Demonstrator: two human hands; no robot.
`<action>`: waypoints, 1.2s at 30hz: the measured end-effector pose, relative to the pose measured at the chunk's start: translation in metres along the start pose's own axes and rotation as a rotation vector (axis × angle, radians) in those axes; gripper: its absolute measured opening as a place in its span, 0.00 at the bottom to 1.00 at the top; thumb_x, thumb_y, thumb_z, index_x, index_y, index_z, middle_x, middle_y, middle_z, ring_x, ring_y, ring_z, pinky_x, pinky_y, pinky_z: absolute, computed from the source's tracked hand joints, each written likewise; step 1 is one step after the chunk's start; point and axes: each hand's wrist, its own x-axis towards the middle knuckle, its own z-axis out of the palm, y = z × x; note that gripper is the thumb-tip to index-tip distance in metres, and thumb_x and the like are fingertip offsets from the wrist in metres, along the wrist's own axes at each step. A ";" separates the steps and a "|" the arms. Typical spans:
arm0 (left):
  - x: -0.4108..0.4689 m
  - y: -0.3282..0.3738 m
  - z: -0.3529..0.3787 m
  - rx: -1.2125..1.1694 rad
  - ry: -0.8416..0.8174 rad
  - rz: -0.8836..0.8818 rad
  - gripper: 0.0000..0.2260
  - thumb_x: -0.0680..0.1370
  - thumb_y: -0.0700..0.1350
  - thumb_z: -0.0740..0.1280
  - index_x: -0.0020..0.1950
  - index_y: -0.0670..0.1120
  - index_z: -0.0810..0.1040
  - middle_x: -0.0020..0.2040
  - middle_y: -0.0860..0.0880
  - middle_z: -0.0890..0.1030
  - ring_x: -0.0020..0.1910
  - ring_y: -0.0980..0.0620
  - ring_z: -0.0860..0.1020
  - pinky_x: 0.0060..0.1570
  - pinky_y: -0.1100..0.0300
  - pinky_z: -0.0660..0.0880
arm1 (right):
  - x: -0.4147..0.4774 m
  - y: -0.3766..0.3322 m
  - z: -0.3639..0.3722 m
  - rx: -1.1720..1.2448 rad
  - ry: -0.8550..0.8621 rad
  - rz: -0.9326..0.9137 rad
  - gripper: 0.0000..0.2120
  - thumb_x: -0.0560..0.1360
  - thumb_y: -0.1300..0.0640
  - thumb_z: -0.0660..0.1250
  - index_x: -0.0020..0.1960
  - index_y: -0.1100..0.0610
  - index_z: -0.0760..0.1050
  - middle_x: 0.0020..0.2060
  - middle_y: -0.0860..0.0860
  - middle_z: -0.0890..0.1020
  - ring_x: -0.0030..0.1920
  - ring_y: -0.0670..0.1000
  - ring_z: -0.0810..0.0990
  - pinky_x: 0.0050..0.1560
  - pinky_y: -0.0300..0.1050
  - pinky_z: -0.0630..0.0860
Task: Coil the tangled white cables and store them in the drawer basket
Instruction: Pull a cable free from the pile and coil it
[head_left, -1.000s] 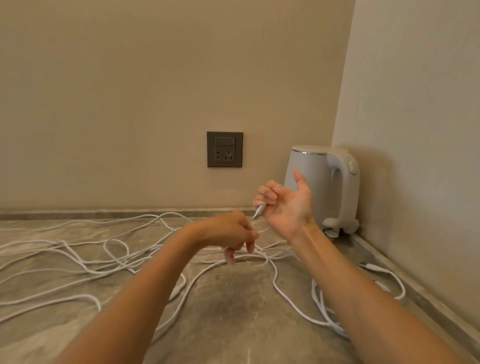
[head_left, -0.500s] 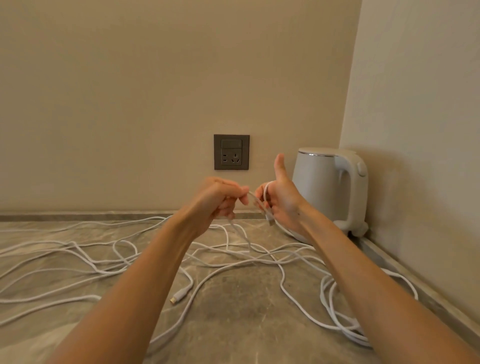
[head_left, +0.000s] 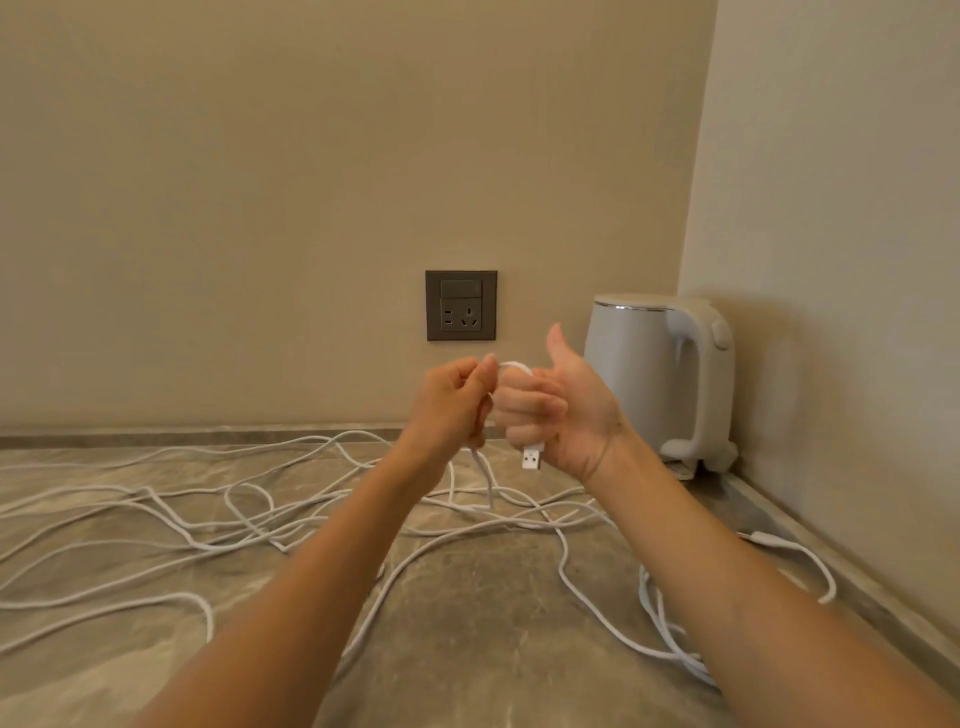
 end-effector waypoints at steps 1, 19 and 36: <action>-0.001 -0.004 0.004 -0.038 -0.037 -0.031 0.13 0.81 0.45 0.57 0.40 0.41 0.73 0.22 0.52 0.67 0.20 0.57 0.63 0.19 0.66 0.64 | 0.000 -0.001 0.001 0.055 -0.005 -0.069 0.37 0.69 0.28 0.47 0.29 0.62 0.69 0.22 0.59 0.74 0.25 0.49 0.61 0.25 0.42 0.63; -0.011 0.021 0.012 0.818 -0.679 -0.112 0.14 0.80 0.46 0.59 0.36 0.47 0.76 0.28 0.50 0.68 0.25 0.55 0.64 0.25 0.66 0.63 | -0.006 -0.008 -0.001 -0.386 0.908 -0.639 0.29 0.80 0.38 0.46 0.33 0.59 0.65 0.23 0.52 0.68 0.26 0.48 0.63 0.29 0.40 0.63; 0.010 0.016 -0.028 0.829 0.058 0.289 0.14 0.73 0.53 0.68 0.38 0.43 0.72 0.30 0.52 0.70 0.29 0.56 0.66 0.30 0.64 0.63 | -0.007 -0.004 0.001 -1.129 0.894 0.102 0.42 0.69 0.25 0.32 0.27 0.59 0.63 0.19 0.51 0.67 0.21 0.47 0.63 0.21 0.36 0.58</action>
